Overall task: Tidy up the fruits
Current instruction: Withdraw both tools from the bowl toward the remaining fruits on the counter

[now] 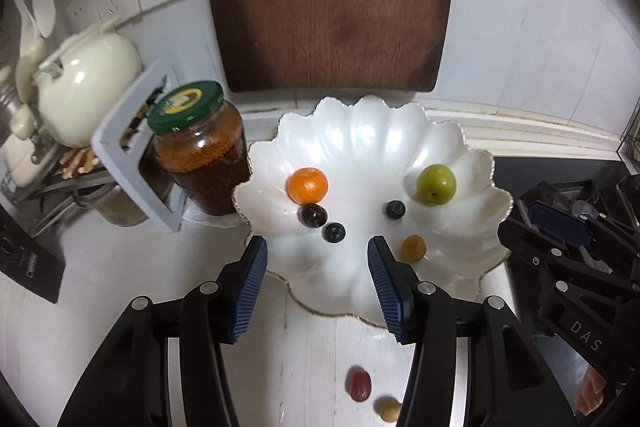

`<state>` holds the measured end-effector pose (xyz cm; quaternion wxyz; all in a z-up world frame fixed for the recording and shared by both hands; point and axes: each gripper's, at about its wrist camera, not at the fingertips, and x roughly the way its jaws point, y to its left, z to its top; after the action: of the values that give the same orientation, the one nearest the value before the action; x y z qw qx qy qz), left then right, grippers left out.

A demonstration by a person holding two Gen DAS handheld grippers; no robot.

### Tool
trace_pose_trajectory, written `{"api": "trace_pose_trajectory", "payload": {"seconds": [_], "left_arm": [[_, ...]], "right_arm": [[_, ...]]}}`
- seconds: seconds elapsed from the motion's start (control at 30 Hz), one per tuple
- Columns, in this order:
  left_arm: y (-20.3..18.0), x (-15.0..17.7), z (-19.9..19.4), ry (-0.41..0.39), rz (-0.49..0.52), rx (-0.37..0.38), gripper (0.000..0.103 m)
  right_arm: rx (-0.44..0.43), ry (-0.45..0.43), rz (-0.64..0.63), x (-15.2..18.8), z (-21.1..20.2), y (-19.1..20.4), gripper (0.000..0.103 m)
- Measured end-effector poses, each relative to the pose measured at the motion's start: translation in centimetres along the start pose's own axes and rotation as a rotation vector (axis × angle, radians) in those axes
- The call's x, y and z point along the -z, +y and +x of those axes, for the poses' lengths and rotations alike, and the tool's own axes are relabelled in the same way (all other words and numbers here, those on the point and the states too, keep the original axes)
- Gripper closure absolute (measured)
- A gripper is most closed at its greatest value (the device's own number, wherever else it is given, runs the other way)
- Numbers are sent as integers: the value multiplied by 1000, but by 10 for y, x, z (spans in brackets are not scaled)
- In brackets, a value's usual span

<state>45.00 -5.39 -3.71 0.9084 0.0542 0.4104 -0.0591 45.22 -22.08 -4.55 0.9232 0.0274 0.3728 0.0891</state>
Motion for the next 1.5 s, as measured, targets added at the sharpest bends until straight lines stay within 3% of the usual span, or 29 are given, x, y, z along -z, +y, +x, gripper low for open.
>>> {"api": "trace_pose_trajectory", "payload": {"seconds": [0.33,0.8,1.5], "left_arm": [[-1,13,-51,-77,-4,13,51],[-7,50,-114,-182,13,5,51],[-20,110,-156,-179,-29,73,51]], "right_arm": [[-6,-102,-18,10,-52,9,63],[-54,-162,-45,43,-102,25,63],[-106,-190,-79,95,-149,37,63]]}}
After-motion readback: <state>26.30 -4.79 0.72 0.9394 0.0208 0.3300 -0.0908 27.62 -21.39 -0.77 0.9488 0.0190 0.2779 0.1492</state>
